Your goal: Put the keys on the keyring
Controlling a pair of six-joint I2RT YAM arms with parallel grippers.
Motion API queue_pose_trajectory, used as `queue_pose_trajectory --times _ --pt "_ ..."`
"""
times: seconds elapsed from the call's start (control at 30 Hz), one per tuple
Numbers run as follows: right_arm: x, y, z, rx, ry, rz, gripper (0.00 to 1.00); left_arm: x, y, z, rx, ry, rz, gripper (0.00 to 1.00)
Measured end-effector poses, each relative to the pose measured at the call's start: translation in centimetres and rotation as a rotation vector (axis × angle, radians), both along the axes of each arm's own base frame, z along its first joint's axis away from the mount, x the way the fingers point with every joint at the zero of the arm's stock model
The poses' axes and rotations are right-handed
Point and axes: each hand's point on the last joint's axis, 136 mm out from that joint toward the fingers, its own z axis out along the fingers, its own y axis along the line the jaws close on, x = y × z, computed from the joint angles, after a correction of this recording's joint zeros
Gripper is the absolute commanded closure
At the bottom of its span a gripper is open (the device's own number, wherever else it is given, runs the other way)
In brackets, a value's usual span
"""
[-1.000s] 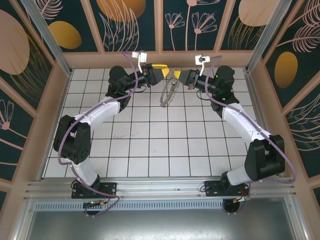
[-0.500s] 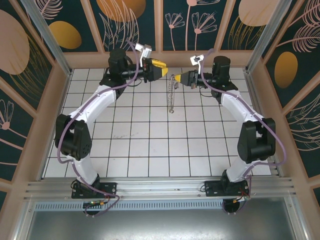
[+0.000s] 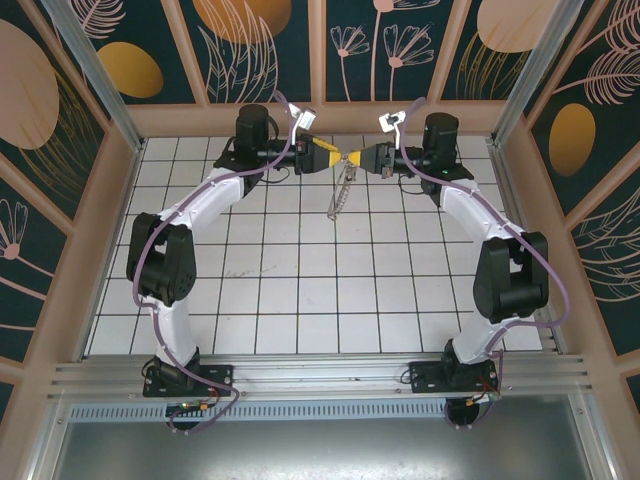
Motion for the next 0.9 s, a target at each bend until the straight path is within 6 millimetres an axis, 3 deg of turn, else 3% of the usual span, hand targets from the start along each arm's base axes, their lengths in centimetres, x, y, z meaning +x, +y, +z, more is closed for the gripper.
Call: queue_pose_trajectory --times 0.4,0.9 --pt "0.0 0.0 0.4 0.009 -0.013 0.002 1.00 -0.1 -0.2 0.8 -0.040 0.003 -0.025 0.61" --pt "-0.3 0.4 0.5 0.012 -0.016 0.016 1.00 -0.4 -1.5 -0.5 -0.044 0.039 -0.064 0.67"
